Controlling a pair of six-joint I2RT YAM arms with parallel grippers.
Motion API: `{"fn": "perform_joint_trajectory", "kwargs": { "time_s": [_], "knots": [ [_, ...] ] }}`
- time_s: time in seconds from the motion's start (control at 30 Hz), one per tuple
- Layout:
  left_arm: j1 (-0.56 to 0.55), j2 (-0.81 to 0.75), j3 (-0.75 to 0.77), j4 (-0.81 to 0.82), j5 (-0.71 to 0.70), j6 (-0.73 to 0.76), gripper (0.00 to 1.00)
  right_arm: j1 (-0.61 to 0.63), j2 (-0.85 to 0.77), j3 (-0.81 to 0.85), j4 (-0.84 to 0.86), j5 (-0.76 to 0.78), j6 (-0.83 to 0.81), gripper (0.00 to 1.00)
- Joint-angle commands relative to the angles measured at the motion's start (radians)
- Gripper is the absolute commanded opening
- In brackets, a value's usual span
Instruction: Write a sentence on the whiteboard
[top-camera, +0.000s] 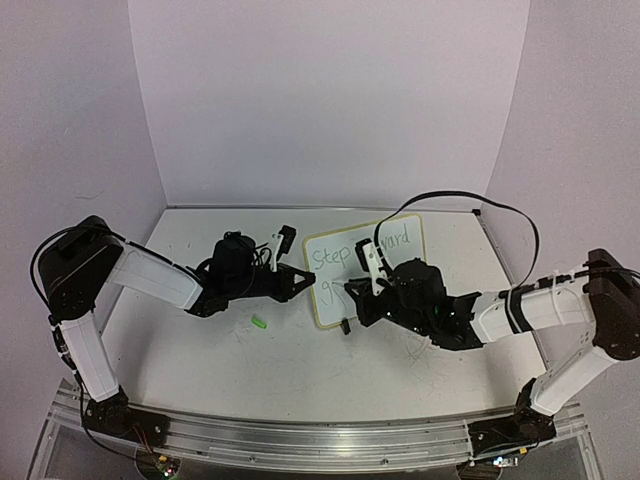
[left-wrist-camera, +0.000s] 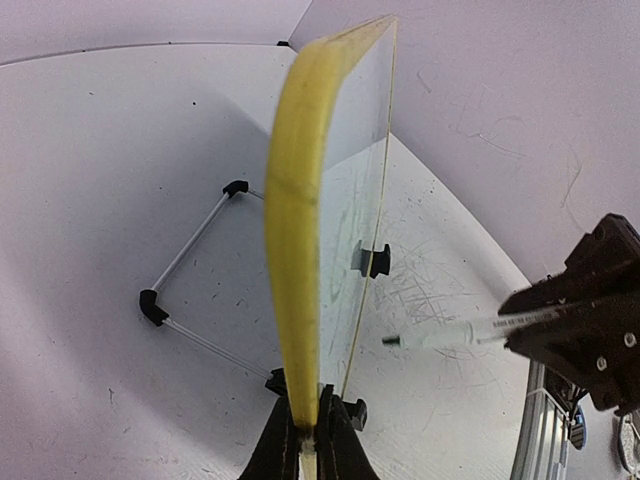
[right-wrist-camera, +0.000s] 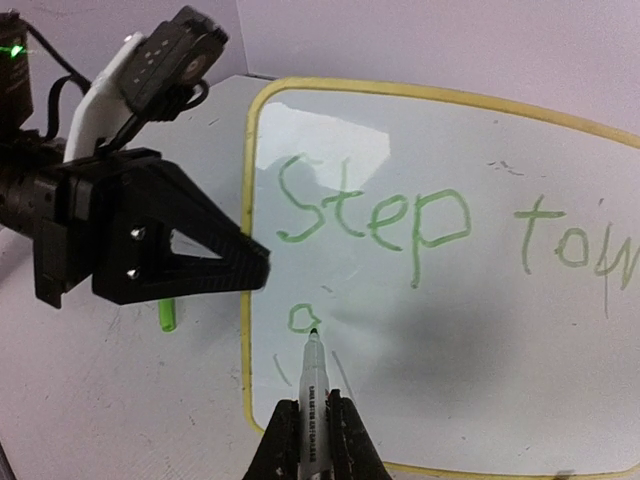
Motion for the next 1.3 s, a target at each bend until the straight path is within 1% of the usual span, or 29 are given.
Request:
{"fn": "perform_joint_trajectory", "kwargs": {
  "time_s": [0.0, 0.13, 0.3, 0.63, 1.0, 1.27],
  "knots": [
    [0.0, -0.023, 0.006, -0.021, -0.038, 0.029, 0.0, -0.041, -0.011, 0.036, 0.03, 0.011, -0.003, 0.0],
    [0.0, -0.029, 0.007, -0.021, -0.04, 0.032, 0.0, -0.042, 0.025, 0.053, 0.038, -0.01, -0.019, 0.0],
    [0.0, -0.028, 0.006, -0.02, -0.038, 0.032, 0.0, -0.041, 0.027, 0.045, 0.066, -0.068, -0.037, 0.0],
    [0.0, -0.027, 0.011, -0.022, -0.035, 0.035, 0.0, -0.042, 0.058, 0.061, 0.067, -0.073, -0.035, 0.0],
    [0.0, -0.028, 0.012, -0.023, -0.035, 0.036, 0.0, -0.042, 0.079, 0.063, 0.067, -0.017, -0.026, 0.0],
    [0.0, -0.026, 0.015, -0.023, -0.035, 0.039, 0.0, -0.04, 0.066, 0.051, 0.01, 0.013, -0.001, 0.0]
  ]
}}
